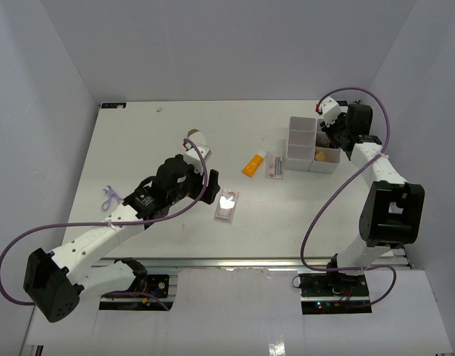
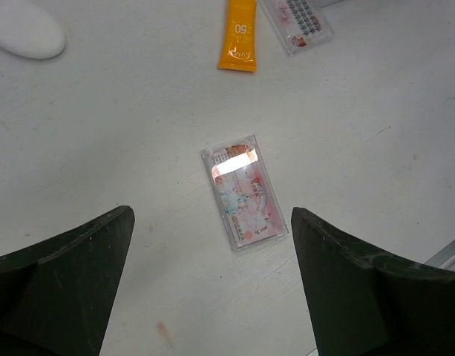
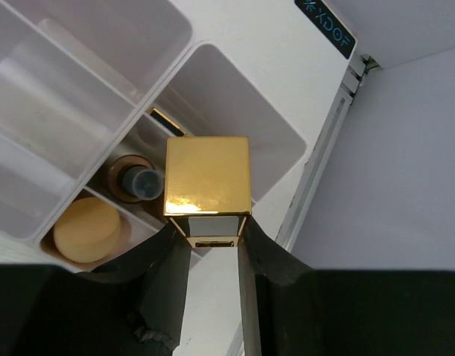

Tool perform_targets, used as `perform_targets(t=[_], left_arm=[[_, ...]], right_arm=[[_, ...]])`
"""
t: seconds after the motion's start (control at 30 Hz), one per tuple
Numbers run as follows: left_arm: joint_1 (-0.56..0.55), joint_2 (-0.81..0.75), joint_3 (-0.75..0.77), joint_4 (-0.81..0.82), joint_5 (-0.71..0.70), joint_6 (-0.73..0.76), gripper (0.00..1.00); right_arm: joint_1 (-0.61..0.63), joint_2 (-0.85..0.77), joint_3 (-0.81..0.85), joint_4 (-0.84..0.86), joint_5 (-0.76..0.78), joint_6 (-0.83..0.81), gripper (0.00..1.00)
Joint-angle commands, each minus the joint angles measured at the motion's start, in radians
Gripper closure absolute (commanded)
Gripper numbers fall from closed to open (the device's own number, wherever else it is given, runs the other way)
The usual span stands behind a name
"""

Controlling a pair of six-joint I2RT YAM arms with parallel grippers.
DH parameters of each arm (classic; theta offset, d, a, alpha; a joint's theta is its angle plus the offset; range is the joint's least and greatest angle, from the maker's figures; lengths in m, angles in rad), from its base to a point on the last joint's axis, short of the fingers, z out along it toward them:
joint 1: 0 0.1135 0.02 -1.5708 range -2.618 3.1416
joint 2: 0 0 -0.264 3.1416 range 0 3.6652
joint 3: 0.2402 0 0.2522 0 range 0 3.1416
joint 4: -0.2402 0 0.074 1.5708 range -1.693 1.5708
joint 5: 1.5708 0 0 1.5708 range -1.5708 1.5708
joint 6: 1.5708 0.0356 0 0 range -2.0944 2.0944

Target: Organize the makeup

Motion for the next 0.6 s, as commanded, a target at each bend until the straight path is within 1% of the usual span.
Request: perform_targets(t=[0.0,0.17,0.57], left_arm=[[0.003,-0.019,0.002,0.002,0.004,0.009,0.02],[0.003,-0.013,0.000,0.002,0.009,0.007,0.02],[0.003,-0.004,0.000,0.000,0.013,0.006,0.02]], right_arm=[[0.000,0.040,0.109,0.075,0.008,-0.056,0.90],[-0.004,0.099,0.160,0.071,0.021,-0.075,0.88],[-0.019,0.186,0.231,0.052,0.062,-0.149,0.81]])
